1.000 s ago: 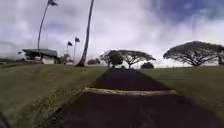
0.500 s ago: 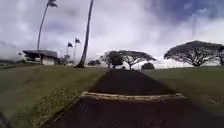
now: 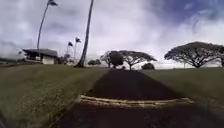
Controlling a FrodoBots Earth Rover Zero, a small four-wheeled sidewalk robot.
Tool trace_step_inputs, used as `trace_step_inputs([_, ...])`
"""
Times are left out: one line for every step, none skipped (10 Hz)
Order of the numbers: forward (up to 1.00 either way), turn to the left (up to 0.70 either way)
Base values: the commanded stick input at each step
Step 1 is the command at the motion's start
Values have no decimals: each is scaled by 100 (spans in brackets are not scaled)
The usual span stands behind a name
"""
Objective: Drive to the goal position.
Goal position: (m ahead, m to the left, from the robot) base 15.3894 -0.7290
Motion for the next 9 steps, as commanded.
trace_step_inputs([50, 0])
trace_step_inputs([50, 0])
trace_step_inputs([50, 0])
trace_step_inputs([50, -1])
trace_step_inputs([50, -28])
trace_step_inputs([50, -50])
trace_step_inputs([50, -50])
trace_step_inputs([50, -50])
trace_step_inputs([50, -38])
